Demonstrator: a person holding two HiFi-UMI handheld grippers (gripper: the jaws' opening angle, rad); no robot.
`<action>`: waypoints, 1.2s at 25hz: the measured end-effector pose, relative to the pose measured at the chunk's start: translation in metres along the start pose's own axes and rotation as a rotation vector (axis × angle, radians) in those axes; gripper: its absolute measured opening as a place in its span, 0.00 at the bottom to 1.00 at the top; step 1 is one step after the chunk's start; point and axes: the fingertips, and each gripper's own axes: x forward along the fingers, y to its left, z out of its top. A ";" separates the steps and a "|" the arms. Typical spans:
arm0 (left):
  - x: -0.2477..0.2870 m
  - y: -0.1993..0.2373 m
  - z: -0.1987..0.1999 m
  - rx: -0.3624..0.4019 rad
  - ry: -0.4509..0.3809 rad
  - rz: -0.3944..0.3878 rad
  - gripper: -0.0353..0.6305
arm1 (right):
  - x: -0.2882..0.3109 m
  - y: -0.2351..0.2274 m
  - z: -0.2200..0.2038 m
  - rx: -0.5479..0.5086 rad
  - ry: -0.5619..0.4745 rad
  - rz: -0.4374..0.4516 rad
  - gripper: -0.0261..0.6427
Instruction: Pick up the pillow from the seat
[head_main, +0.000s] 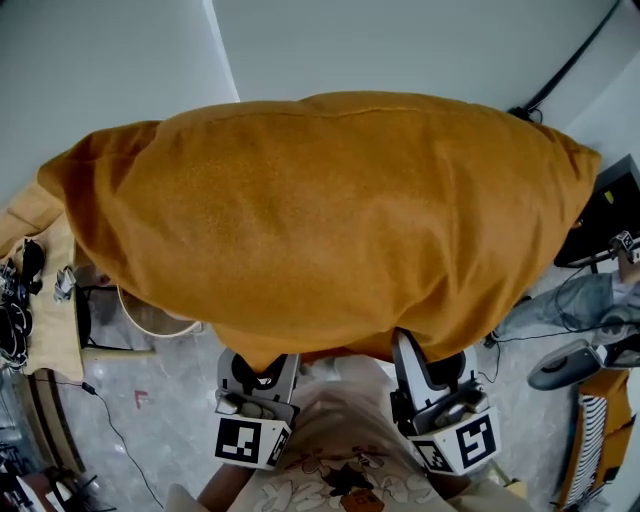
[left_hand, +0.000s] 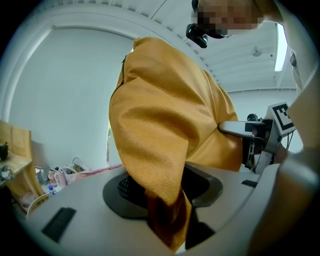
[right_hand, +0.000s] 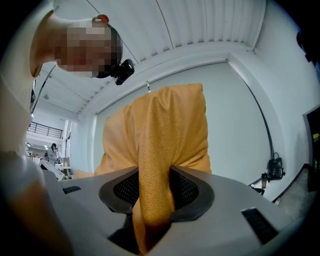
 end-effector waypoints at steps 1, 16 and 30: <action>0.000 0.002 0.003 -0.001 -0.005 0.002 0.35 | 0.002 0.002 0.002 -0.003 -0.004 0.002 0.29; -0.002 0.009 0.043 0.044 -0.097 0.035 0.35 | 0.010 0.008 0.037 -0.058 -0.100 0.016 0.30; -0.005 -0.060 0.033 0.062 -0.094 0.048 0.35 | -0.051 -0.033 0.036 -0.051 -0.101 0.002 0.31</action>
